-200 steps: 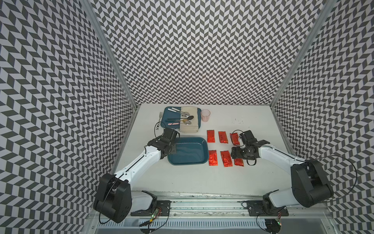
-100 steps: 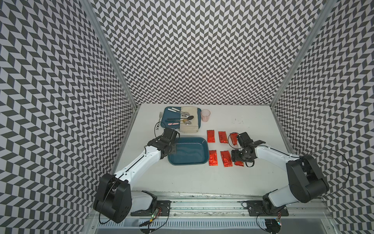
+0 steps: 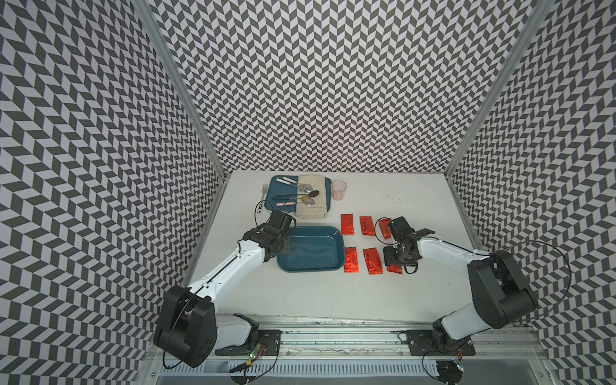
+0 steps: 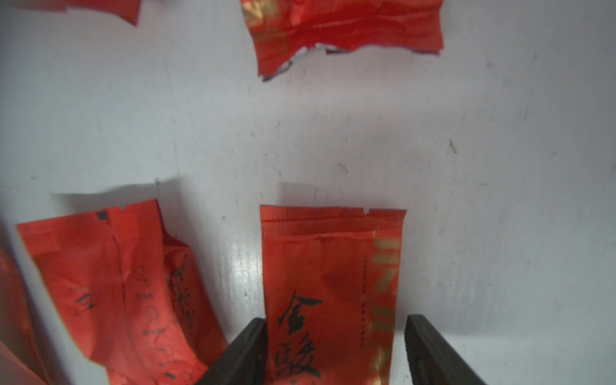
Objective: Take the tea bags out of the storage box
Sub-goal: Place the tea bag at the center of the board.
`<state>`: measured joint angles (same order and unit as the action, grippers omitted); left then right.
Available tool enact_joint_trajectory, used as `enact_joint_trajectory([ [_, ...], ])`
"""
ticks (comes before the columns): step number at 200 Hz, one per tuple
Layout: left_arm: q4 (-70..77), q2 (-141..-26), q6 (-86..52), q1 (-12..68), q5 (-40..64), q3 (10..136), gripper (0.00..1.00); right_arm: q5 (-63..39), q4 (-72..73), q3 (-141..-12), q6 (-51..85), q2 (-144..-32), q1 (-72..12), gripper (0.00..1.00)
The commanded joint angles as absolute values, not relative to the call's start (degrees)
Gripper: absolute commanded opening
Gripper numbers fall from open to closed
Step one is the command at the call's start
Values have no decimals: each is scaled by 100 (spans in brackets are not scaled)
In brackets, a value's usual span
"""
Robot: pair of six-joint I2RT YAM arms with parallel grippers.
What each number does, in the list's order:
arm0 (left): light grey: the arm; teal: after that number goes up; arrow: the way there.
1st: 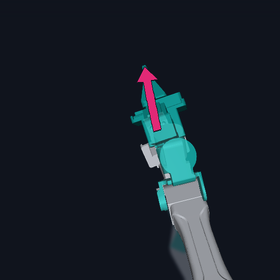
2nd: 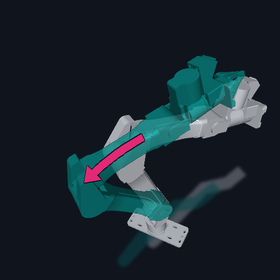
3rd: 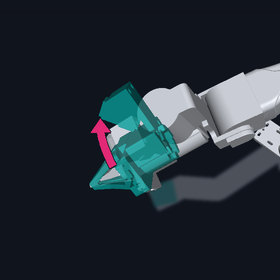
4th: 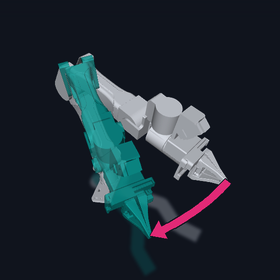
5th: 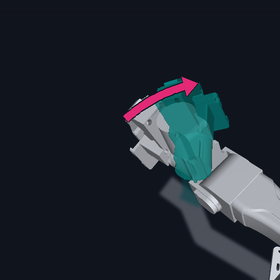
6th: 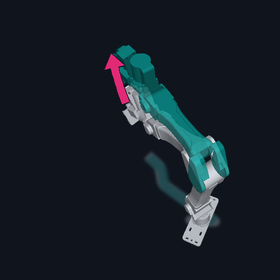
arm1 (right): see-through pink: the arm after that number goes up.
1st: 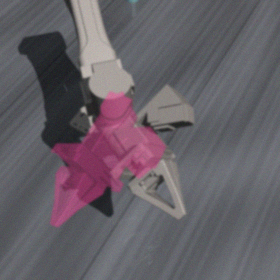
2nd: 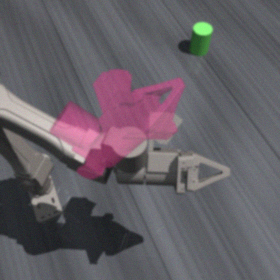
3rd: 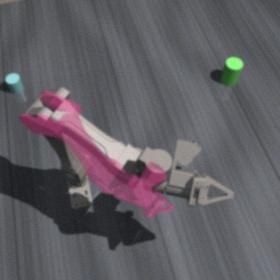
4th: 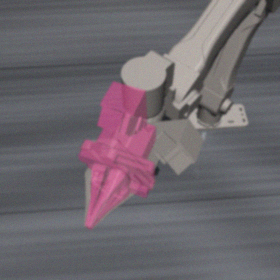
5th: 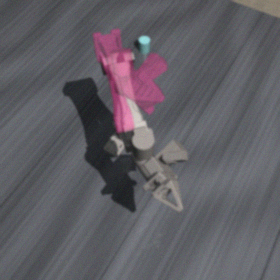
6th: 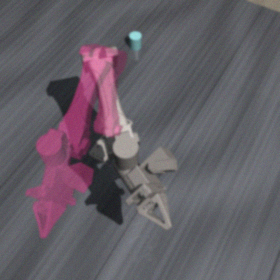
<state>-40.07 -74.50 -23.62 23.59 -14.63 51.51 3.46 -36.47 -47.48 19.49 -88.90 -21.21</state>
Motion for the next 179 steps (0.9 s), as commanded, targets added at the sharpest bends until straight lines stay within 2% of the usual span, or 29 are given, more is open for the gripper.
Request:
enact_joint_trajectory([
  [1,-3858,-7319,-2339,2380,-1397,5177,0,425,-3658,-4852,1908,-8973,-2145,65],
  [27,-3858,-7325,-2340,2378,-1397,5188,0,392,-3649,-4852,1890,-8995,-2145,61],
  [179,-3858,-7355,-2356,2377,-1407,5177,0,446,-3622,-4926,1889,-9144,-2140,59],
])
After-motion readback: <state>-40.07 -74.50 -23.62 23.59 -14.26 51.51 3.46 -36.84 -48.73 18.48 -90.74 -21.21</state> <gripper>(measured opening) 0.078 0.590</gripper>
